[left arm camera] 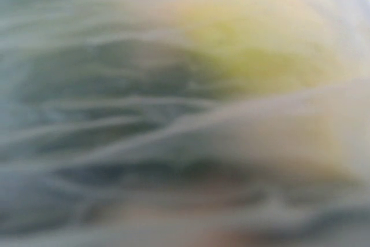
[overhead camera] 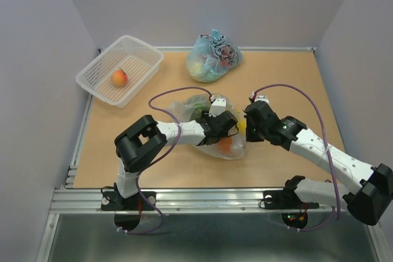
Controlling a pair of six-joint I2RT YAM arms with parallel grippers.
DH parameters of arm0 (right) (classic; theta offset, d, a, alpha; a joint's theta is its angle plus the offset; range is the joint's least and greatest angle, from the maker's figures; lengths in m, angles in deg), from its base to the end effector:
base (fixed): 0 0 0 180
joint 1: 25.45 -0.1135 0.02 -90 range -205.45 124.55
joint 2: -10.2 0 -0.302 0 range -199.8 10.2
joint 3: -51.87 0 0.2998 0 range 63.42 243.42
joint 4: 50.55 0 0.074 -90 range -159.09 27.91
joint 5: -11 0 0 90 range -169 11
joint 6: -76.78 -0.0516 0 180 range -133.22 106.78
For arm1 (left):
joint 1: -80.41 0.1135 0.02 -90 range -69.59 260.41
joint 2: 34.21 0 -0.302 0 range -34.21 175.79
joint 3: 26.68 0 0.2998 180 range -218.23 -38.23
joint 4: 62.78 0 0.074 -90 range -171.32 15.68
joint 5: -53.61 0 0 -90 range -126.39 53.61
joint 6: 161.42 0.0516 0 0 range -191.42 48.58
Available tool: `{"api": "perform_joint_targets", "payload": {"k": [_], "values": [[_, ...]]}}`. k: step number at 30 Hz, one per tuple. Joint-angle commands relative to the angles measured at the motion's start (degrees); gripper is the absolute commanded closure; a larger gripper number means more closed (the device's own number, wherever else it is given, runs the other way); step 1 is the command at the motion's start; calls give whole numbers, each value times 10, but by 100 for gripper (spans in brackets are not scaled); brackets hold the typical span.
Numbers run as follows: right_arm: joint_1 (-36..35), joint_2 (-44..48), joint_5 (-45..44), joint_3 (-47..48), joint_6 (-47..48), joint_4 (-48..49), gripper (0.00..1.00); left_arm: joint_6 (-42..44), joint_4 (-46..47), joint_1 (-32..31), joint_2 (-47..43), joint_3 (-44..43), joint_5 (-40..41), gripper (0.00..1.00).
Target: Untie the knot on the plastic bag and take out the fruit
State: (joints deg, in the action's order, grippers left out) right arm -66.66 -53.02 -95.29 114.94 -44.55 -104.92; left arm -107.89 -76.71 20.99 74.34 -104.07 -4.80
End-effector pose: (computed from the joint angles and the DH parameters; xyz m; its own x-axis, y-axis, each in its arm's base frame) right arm 0.2017 0.1574 0.2817 -0.7884 -0.0270 -0.6146 -0.1170 0.9874 0.1067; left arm 0.2552 -0.3787 0.1611 -0.6138 0.0435 -0.7883 0.2243 0.9669 -0.1213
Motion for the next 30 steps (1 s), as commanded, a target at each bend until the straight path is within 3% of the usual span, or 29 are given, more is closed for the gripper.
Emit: {"api": "perform_joint_targets", "payload": {"k": [1, 7, 14, 18, 21, 25, 26, 27, 28, 30], "values": [[3, 14, -22, -8, 0, 16, 99, 5, 3, -10, -70, -9, 0, 66], [3, 8, -59, 1, -7, 15, 99, 19, -8, -28, -176, 33, -34, 71], [3, -1, -99, 17, -21, 15, 99, 86, -2, -52, -308, 78, -150, 70], [3, -11, -92, 20, -24, 16, 99, 94, -3, -29, -390, 69, -154, 70], [3, -16, -85, 20, -27, 17, 99, 91, -18, 53, -406, 34, -183, 70], [3, -16, -79, 20, -26, 19, 99, 107, -58, 153, -414, -9, -139, 69], [3, -15, -76, 21, -26, 19, 99, 109, -67, 207, -411, -25, -131, 68], [3, -14, -74, 22, -25, 20, 99, 111, -75, 207, -405, -25, -130, 67], [3, -13, -70, 23, -24, 20, 99, 111, -88, 272, -391, -38, -130, 67], [3, -12, -66, 24, -23, 20, 99, 105, -102, 336, -369, -59, -143, 66]]}}
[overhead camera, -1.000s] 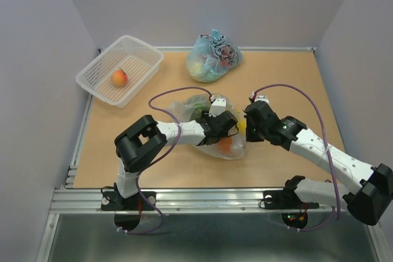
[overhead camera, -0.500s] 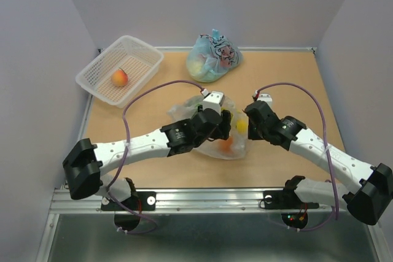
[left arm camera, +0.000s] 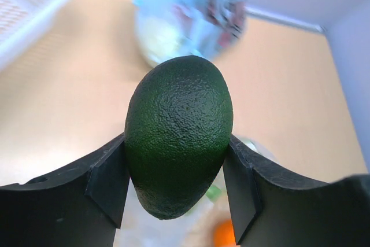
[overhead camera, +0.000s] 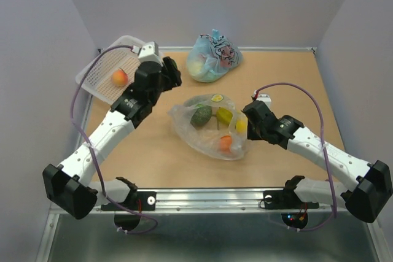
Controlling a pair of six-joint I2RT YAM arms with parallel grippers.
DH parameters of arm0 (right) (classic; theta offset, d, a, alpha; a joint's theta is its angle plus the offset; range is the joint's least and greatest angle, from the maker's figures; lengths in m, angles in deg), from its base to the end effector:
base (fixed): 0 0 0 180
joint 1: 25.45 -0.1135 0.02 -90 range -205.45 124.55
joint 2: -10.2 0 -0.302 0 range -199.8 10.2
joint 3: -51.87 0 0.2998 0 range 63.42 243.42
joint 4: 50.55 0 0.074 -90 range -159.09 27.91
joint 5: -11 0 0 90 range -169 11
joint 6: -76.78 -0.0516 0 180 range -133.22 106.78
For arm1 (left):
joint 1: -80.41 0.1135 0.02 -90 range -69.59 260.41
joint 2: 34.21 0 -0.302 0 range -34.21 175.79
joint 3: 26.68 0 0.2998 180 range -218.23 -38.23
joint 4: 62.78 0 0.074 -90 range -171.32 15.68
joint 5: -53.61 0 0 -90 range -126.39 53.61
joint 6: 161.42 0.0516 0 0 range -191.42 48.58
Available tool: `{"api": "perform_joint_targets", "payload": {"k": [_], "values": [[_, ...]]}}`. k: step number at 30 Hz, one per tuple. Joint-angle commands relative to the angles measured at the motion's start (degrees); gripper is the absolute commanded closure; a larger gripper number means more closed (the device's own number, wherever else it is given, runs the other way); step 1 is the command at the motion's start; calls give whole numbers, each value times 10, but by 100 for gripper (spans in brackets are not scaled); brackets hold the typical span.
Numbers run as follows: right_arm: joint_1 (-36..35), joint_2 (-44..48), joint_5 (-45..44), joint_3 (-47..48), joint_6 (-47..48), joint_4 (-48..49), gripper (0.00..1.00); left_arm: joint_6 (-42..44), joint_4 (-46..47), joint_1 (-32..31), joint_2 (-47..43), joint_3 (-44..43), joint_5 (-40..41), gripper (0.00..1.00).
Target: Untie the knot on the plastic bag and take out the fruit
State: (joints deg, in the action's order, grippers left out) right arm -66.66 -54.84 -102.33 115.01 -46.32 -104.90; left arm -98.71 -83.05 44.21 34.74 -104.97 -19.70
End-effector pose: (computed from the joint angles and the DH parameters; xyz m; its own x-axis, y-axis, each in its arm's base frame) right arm 0.2088 0.1557 0.2764 -0.7640 -0.0025 -0.6452 -0.0265 0.9993 0.0276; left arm 0.2739 -0.1821 0.4206 -0.2910 -0.3312 -0.8975 0.2304 0.8863 -0.4018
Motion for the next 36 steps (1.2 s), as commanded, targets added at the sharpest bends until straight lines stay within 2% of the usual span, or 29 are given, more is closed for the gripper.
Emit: {"api": "perform_joint_targets", "payload": {"k": [1, 7, 9, 13, 14, 18, 19, 22, 28, 31, 35, 36], "values": [[3, 7, 9, 25, -5, 20, 99, 15, -39, 166, 54, -57, -1, 66], [3, 12, 23, 27, 8, 23, 99, 15, -27, 323, 174, -113, -19, 58], [3, 15, 27, 26, 8, 24, 99, 16, -24, 345, 203, -128, -20, 55], [3, 20, 32, 24, 11, 25, 99, 22, -37, 391, 280, -178, -17, 41], [3, 23, 33, 22, 12, 25, 99, 26, -42, 401, 291, -196, -16, 31], [3, 28, 29, 19, 12, 25, 99, 31, -53, 415, 318, -211, -7, 9], [3, 28, 29, 19, 13, 25, 99, 31, -52, 417, 319, -212, -6, 7], [3, 24, 27, 19, 13, 25, 99, 37, -61, 419, 330, -220, -3, 1], [3, 14, 16, 26, 15, 25, 99, 38, -62, 410, 274, -178, -34, 1], [3, 14, 1, 26, 15, 25, 99, 60, -54, 367, 218, -135, -48, 1], [3, 14, -7, 21, 15, 25, 99, 93, -45, 265, 134, -82, -46, 3], [3, 15, -7, 18, 15, 25, 99, 95, -42, 220, 117, -61, -50, 4]]}}
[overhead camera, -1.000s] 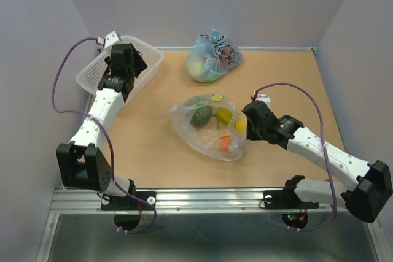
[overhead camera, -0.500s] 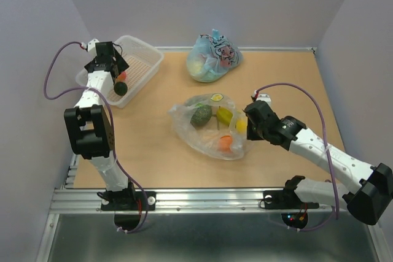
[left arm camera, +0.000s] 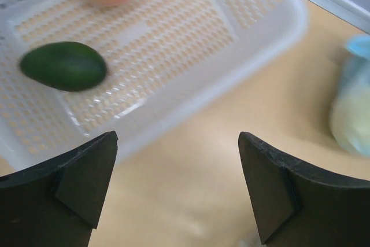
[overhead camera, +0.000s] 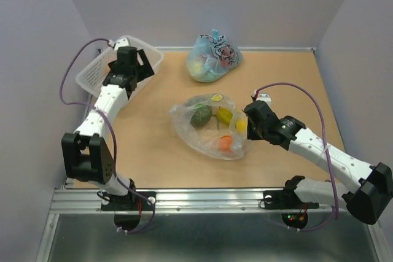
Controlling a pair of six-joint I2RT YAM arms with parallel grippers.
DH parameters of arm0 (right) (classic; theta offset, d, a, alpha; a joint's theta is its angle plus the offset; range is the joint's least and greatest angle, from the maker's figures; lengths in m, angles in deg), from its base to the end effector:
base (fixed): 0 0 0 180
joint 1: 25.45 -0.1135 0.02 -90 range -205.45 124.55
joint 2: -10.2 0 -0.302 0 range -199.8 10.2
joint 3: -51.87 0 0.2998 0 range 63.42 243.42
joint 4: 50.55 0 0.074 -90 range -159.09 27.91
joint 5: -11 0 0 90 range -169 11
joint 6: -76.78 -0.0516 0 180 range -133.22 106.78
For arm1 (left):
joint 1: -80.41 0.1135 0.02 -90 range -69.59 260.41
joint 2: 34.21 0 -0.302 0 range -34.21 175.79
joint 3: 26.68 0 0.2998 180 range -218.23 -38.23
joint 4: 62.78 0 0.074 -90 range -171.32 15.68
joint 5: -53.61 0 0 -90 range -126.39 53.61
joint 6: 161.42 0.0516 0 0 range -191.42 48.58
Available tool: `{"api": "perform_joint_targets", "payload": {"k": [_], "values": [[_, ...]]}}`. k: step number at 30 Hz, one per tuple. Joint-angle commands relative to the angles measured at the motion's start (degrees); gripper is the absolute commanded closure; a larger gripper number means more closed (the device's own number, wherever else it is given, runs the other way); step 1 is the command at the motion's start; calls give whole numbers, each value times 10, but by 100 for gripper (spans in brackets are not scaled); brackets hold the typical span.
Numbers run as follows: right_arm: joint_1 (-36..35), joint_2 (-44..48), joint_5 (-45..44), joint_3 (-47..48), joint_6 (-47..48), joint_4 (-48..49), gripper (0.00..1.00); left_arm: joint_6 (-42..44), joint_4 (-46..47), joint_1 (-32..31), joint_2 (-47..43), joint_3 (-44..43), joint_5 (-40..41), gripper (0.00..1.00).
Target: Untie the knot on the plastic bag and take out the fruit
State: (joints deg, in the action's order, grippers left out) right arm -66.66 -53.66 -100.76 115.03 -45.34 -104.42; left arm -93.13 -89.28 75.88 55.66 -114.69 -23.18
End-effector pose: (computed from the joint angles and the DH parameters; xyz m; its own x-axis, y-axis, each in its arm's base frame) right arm 0.2062 0.1552 0.2816 -0.7585 -0.0079 -0.6516 -0.0554 0.9971 0.0524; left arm 0.4279 -0.0221 0.3468 -0.3942 -0.3300 -0.8577 -0.2900 0.9303 -0.2247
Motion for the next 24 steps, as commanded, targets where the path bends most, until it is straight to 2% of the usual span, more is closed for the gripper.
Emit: {"api": "perform_joint_targets", "payload": {"k": [1, 6, 7, 11, 13, 14, 18, 24], "values": [[3, 7, -24, 16, 4, 20, 99, 40, 22, -115, -128, 46, -20, 4], [3, 21, -14, -7, -8, 19, 96, 27, 21, -251, -217, 86, -37, 7], [3, 26, -7, -12, -14, 19, 96, 20, 21, -299, -235, 90, -41, 8], [3, 40, 6, -31, -38, 17, 96, -3, 22, -425, -248, 100, -31, 10], [3, 43, 10, -44, -52, 15, 96, -16, 27, -464, -231, 106, -24, 11], [3, 44, 13, -50, -67, 14, 96, -17, 27, -504, -222, 107, -15, 11], [3, 41, 32, -81, -102, 14, 97, -32, 32, -576, -163, 96, 11, 13], [3, 43, 49, -110, -144, 14, 98, -51, 44, -607, -70, 85, 28, 17]]}}
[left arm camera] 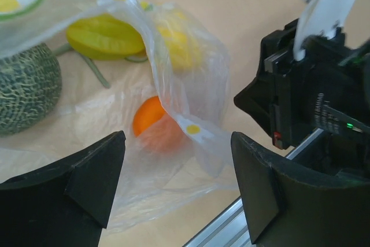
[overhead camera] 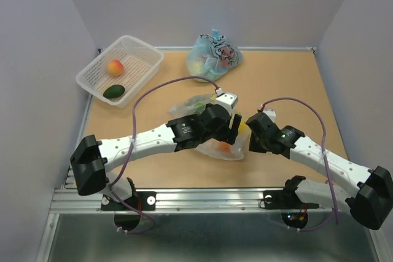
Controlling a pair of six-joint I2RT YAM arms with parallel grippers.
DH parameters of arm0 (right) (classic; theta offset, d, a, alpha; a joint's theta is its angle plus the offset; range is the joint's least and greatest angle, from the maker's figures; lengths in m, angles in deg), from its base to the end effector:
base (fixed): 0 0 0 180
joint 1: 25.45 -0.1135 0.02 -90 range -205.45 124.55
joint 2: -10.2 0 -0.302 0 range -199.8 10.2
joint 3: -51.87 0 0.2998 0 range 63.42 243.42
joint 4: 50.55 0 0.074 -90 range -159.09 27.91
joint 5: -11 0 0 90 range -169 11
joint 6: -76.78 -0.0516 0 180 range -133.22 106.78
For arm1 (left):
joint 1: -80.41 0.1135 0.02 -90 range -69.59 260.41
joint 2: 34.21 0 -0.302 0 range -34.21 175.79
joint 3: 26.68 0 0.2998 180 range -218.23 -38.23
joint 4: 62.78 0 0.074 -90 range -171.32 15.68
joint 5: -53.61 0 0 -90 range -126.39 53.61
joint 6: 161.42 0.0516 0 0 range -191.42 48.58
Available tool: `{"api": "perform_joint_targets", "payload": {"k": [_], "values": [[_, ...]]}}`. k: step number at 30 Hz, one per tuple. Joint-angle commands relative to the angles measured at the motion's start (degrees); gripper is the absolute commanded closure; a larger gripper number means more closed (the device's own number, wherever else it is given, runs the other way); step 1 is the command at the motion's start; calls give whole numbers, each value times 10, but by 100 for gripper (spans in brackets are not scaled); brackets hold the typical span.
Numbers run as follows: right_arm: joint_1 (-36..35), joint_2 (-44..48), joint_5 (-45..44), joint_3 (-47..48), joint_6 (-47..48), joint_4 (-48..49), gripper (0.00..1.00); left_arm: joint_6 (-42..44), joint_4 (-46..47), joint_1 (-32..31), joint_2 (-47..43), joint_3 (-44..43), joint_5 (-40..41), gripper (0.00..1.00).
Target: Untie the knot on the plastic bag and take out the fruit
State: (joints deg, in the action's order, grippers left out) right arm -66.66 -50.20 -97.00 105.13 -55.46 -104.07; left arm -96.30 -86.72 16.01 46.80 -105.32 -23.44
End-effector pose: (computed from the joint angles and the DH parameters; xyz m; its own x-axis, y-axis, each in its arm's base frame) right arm 0.1825 0.1386 0.2315 -0.8301 0.1228 -0.5438 0.0613 0.9896 0.1300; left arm 0.1762 -0.3411 0.3443 -0.5070 0.1092 -0.8550 0.6380 0.7145 -0.2870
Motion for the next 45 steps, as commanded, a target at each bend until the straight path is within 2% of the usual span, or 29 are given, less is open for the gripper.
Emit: {"api": "perform_joint_targets", "payload": {"k": [1, 3, 4, 6, 7, 10, 12, 16, 20, 22, 23, 24, 27, 28, 30, 31, 33, 34, 37, 45], "values": [[3, 12, 14, -8, -43, 10, 96, -24, 19, -8, 26, -9, 33, 17], [3, 34, 17, 3, -36, 10, 81, -30, 24, -8, 33, -8, 41, 17], [3, 42, 16, 20, -32, 9, 63, -34, 26, -8, 32, -2, 45, 17], [3, 60, 8, 40, -21, 4, 47, -35, 36, -8, 29, 6, 59, 17], [3, 61, 2, 63, -19, 1, 31, -36, 38, -7, 32, 13, 61, 17], [3, 49, 1, 93, -17, -3, 11, -45, 39, -7, 43, 23, 51, 17], [2, 18, 0, 102, -28, -2, 4, -53, 43, -7, 43, 32, 45, 17], [3, -28, -2, 104, -48, 18, 2, -68, 52, -7, 21, 58, 50, 17], [3, -54, -12, 75, -67, 59, 5, -82, 59, -6, -9, 85, 75, 17], [3, -63, -8, 54, -70, 73, 12, -83, 62, -7, -18, 97, 75, 17], [3, -61, -5, 46, -71, 77, 18, -83, 63, -6, -20, 100, 73, 17], [3, -60, -3, 30, -71, 80, 29, -84, 65, -6, -21, 103, 72, 17], [3, -48, -10, -2, -77, 91, 44, -83, 77, -7, -27, 116, 67, 17], [3, -46, -11, -28, -79, 94, 53, -82, 81, -6, -30, 122, 66, 17], [3, -37, -8, -50, -88, 102, 64, -79, 89, -7, -29, 123, 61, 17], [3, -32, -8, -59, -93, 103, 74, -77, 90, -6, -28, 122, 61, 17], [3, -16, -9, -87, -106, 107, 86, -71, 91, -6, -19, 115, 60, 17], [3, -10, -9, -102, -109, 109, 95, -68, 89, -6, -10, 109, 58, 17], [3, 8, -12, -119, -120, 109, 99, -63, 89, -6, 4, 94, 50, 17], [2, 13, -1, -139, -130, 127, 99, -47, 71, -6, 93, 50, 17, 18]]}}
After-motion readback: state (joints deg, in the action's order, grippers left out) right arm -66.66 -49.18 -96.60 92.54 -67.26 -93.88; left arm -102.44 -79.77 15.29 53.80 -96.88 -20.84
